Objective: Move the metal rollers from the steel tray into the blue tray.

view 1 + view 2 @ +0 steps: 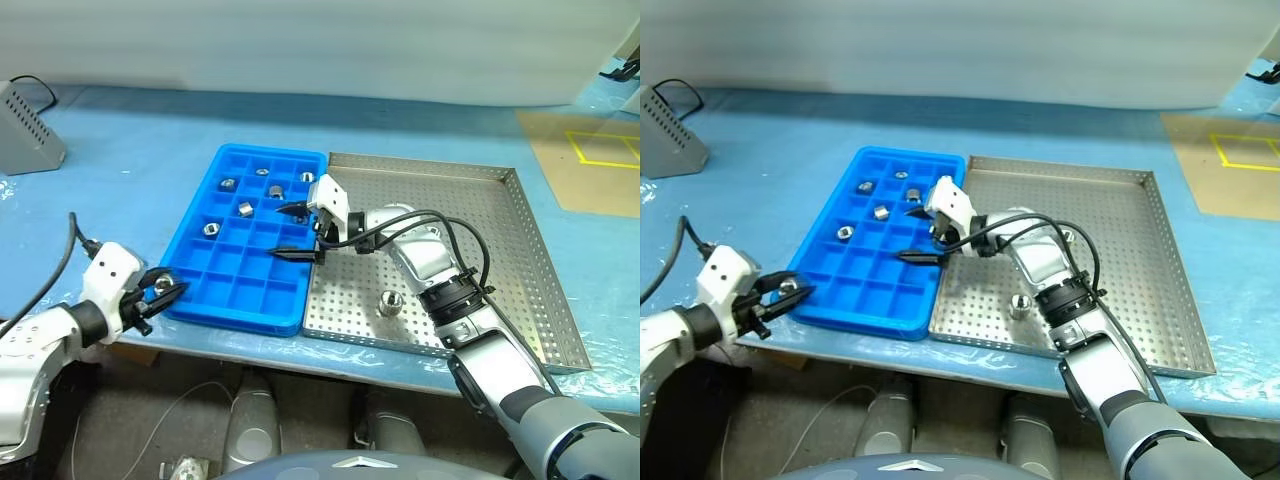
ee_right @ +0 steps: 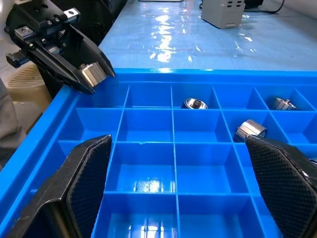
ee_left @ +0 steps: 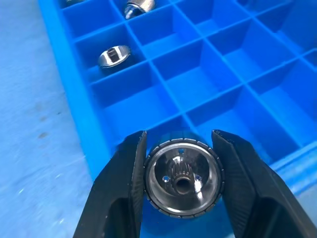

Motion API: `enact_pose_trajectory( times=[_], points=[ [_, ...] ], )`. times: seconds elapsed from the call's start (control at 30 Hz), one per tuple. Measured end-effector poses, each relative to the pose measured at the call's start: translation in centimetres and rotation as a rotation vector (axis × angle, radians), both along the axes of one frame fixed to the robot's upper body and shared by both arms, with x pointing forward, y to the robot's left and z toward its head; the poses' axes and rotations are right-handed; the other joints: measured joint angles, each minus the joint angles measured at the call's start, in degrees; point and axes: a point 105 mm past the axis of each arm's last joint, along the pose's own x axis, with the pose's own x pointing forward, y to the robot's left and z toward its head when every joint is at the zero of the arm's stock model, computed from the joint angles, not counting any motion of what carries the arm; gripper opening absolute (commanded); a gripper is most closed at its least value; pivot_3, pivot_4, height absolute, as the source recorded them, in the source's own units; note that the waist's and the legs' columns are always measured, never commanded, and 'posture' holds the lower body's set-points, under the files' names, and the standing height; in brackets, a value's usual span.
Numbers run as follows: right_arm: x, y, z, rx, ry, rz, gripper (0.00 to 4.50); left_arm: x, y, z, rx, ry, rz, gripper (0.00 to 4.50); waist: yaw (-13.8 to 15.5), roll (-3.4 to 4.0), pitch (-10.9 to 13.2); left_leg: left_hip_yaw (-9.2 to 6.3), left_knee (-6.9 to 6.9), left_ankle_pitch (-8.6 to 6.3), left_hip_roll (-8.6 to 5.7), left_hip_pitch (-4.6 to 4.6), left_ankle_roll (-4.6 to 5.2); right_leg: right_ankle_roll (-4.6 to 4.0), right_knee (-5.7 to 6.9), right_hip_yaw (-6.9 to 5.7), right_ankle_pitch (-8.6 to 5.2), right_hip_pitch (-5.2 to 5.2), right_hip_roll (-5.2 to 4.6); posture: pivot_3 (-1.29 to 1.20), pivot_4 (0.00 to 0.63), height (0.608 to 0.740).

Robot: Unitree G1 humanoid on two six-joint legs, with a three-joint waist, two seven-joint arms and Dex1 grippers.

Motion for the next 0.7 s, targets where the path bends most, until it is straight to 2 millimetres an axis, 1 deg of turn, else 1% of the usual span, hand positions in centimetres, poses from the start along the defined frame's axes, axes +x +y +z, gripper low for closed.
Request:
enact_pose_trajectory(
  times=[0.2,0.43,0.47,0.6,0.7],
  points=[
    [0.2,-0.5,-0.2,-0.015,-0.005,-0.015,4.5,-0.1,0.4,-0.5,0.01,0.017,0.029,1.73,-0.43,0.0,0.0,0.01,-0.02,0.03,0.0,-0.07,-0.05,-0.16,-0.09,0.03,0.06,-0.11,0.04,0.28,0.15,0.74],
    [0.2,-0.6,-0.6,-0.021,0.0,-0.029,4.5,-0.3,1.1,-0.4,0.017,0.022,0.043,1.73,-0.39,0.0,0.0,0.01,-0.02,0.03,0.0,-0.02,-0.05,-0.14,-0.03,0.03,0.04,-0.11,0.04,0.27,0.15,0.74],
    [0.3,-0.6,-0.6,-0.021,-0.001,-0.032,4.5,-0.2,1.1,-0.4,0.015,0.021,0.044,2.45,-0.4,0.0,0.0,0.01,-0.02,0.03,0.0,0.01,-0.05,-0.14,-0.01,0.04,0.04,-0.1,0.04,0.27,0.15,0.74],
    [0.3,-0.7,-0.7,-0.02,-0.007,-0.042,4.5,0.3,1.4,-0.1,0.03,-0.004,0.041,3.7,-0.37,0.01,-0.01,0.01,-0.04,0.04,0.0,0.08,-0.07,0.0,0.06,0.04,-0.04,-0.06,0.04,0.25,0.15,0.74],
    [0.4,-0.8,-0.8,-0.02,-0.005,-0.047,4.5,0.7,0.9,0.0,0.02,-0.005,0.02,3.7,-0.36,0.0,-0.01,0.01,-0.02,0.05,0.0,0.07,-0.08,-0.03,0.08,0.04,-0.02,-0.05,0.03,0.24,0.15,0.74]
  ],
)
